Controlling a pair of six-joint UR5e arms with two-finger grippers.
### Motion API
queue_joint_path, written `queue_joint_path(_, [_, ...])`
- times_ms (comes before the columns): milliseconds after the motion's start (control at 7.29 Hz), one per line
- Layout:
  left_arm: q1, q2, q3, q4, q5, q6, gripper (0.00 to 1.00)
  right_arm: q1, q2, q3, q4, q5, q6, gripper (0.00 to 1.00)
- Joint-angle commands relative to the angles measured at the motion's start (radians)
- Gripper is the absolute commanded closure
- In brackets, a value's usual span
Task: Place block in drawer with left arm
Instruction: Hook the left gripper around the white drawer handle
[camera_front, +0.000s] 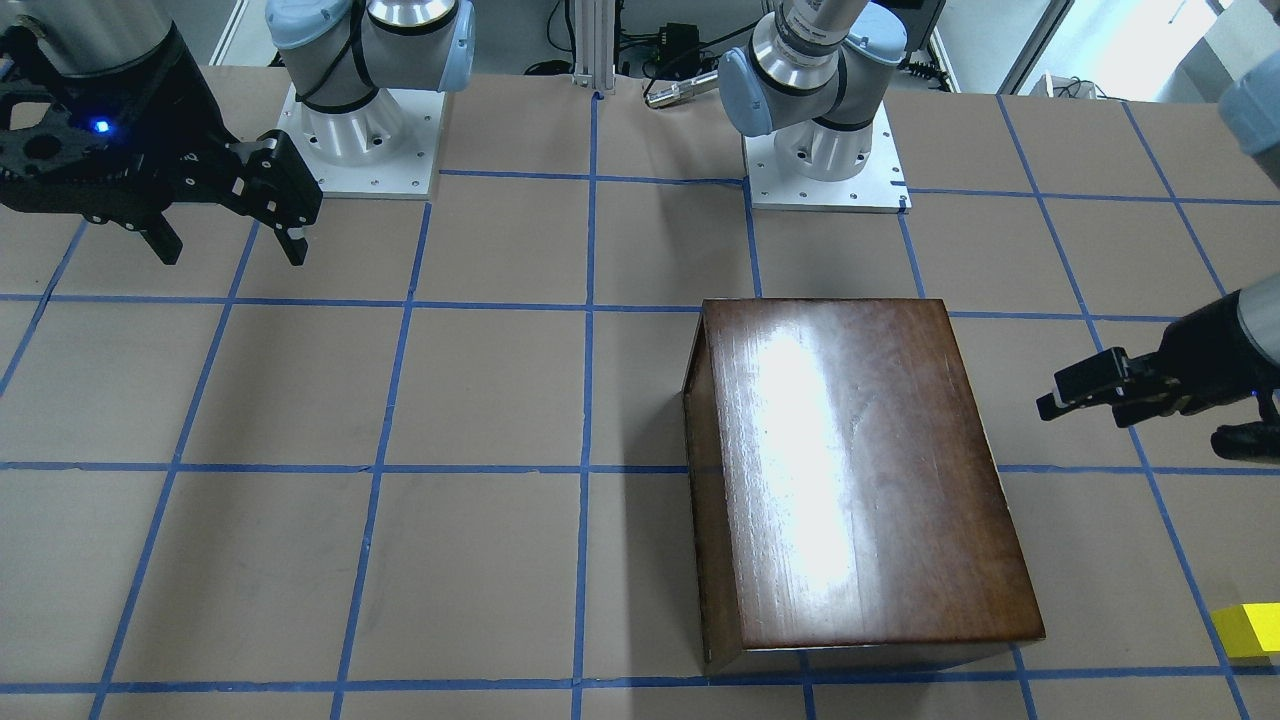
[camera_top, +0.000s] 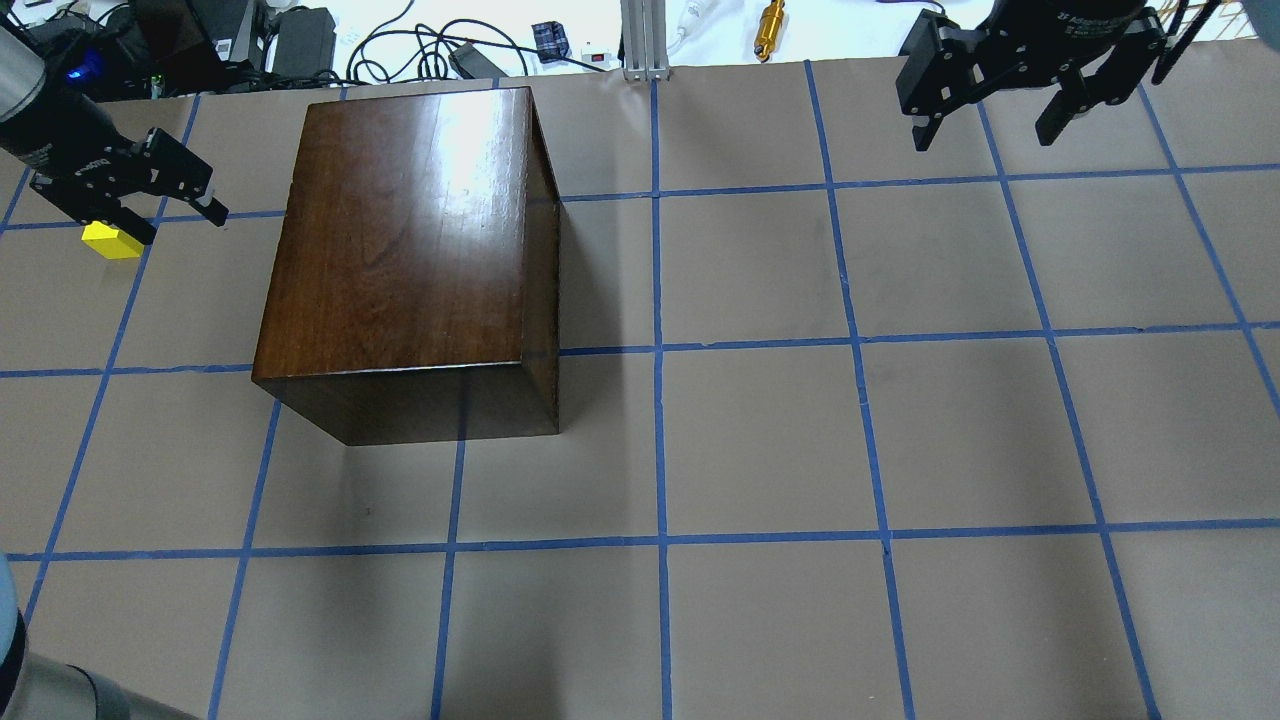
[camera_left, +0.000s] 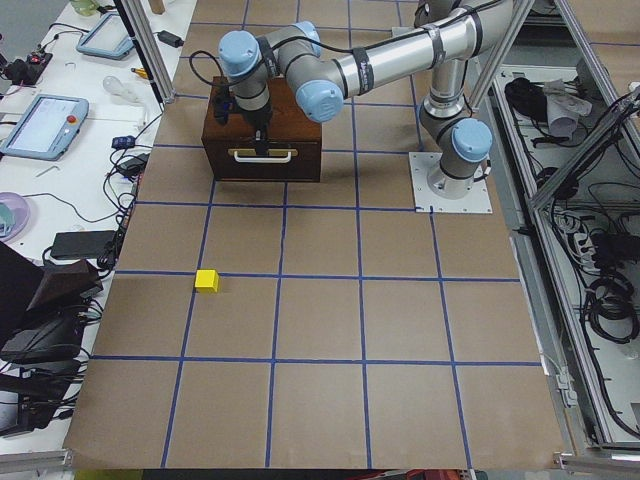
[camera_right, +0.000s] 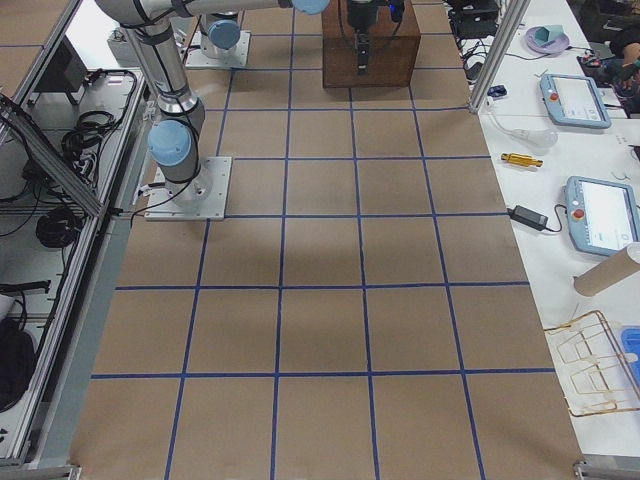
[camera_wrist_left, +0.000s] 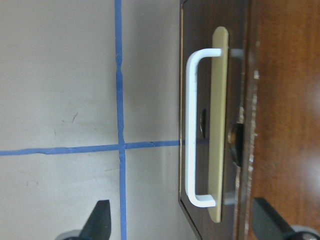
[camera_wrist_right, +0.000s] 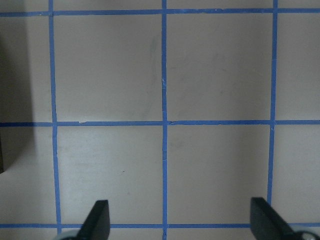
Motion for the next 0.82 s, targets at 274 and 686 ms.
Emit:
queue_joint_path(274, [0.008,-0.081,-0.043,0.051,-0.063,0.03,0.0,0.0,0.0,0.0,0.0,0.0,0.0,0.0])
queue_joint_path(686, [0.006,-0.091,-0.053,0.059,-0.06,-0.033,0.0,-0.001,0.0,0.0,0.0,0.001,0.0,0.0])
